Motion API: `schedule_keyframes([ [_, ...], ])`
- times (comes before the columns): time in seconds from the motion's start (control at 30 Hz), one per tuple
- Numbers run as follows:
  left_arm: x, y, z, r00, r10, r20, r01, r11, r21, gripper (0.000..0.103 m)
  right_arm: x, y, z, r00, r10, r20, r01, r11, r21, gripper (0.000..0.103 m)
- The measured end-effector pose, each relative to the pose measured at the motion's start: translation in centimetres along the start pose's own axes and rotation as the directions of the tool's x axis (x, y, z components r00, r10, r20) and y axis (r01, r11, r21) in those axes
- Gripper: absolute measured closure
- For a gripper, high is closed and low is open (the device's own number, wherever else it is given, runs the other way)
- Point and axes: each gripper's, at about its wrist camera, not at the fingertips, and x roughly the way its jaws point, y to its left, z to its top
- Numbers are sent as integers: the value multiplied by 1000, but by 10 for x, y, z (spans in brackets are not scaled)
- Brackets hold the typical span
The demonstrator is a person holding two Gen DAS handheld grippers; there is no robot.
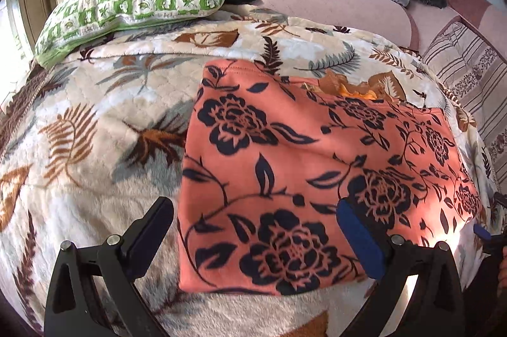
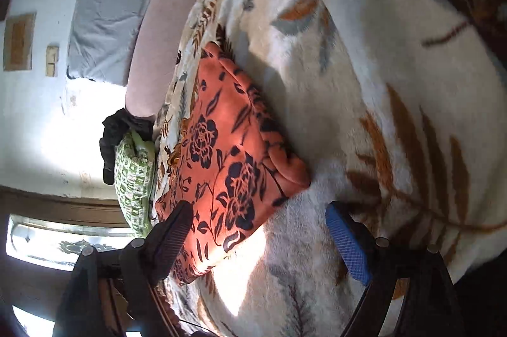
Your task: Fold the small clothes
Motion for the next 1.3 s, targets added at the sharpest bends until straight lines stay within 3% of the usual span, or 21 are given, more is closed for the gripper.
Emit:
schedule_keyframes([
  [0.17,-5,1,-16,999,-37,-11,36,997,-70,0,24,-4,6,991,116,62,-123,985,122,17],
  [0.2,-5,1,-16,999,-38,-9,37,997,-74,0,31,-7,8,993,95,69,-104,983,149,25],
  [0.23,-5,1,-15,999,-37,-14,36,997,-75,0,35,-11,9,994,67,87,-82,980,183,39],
  [0.27,-5,1,-14,999,-33,-15,32,997,-76,0,41,-13,9,996,62,71,-76,974,212,92],
  [0.3,-8,2,-14,1000,-30,-9,29,997,-72,0,43,-11,7,996,65,62,-77,973,216,95],
  [0.4,-12,5,-12,1000,-19,16,19,999,-50,0,21,36,-6,992,-21,126,29,998,-57,96],
  [0.43,-9,8,-12,1000,-8,8,9,999,-51,0,23,36,-7,991,-62,120,73,994,-85,96],
  [0.5,-2,15,-13,1000,-4,-24,2,997,-77,0,45,7,0,988,-157,10,157,987,-29,91],
  [0.53,-1,19,-14,999,-13,-30,10,996,-94,0,43,-5,3,997,-77,3,77,997,24,90],
  [0.57,-4,24,-14,1000,-21,-20,19,994,-108,0,37,-6,5,999,-47,6,46,998,35,82],
  [0.63,-10,34,-13,1000,-28,3,28,991,-129,0,19,10,11,995,-98,36,100,993,-66,49],
  [0.67,-13,40,-12,999,-37,12,38,989,-140,0,9,20,14,991,-114,68,121,987,-105,24],
  [0.7,-15,47,-10,998,-54,17,56,986,-156,0,-3,29,18,986,-122,114,136,982,-130,20],
  [0.77,-14,61,-5,996,-93,15,94,977,-190,0,-11,49,35,982,-105,155,137,967,-215,20],
  [0.9,4,78,22,978,-210,16,209,954,-216,0,34,84,82,998,-52,24,57,925,-375,20],
  [1.03,44,80,68,945,-325,-29,312,927,-209,0,105,98,123,982,-162,-92,102,879,-465,20],
  [1.1,68,78,91,944,-322,-68,303,931,-203,2,128,93,132,974,-201,-109,128,876,-465,21],
  [1.2,106,74,113,945,-289,-151,263,950,-167,3,138,92,137,980,-162,-113,92,882,-463,25],
  [1.23,117,75,117,941,-291,-171,262,949,-173,14,140,95,138,979,-159,-127,81,875,-477,32],
  [1.27,123,75,120,945,-275,-177,245,954,-171,40,146,96,138,971,-183,-152,87,867,-490,57],
  [1.3,123,75,125,951,-261,-167,236,959,-155,59,151,97,138,961,-219,-169,107,857,-504,71],
])
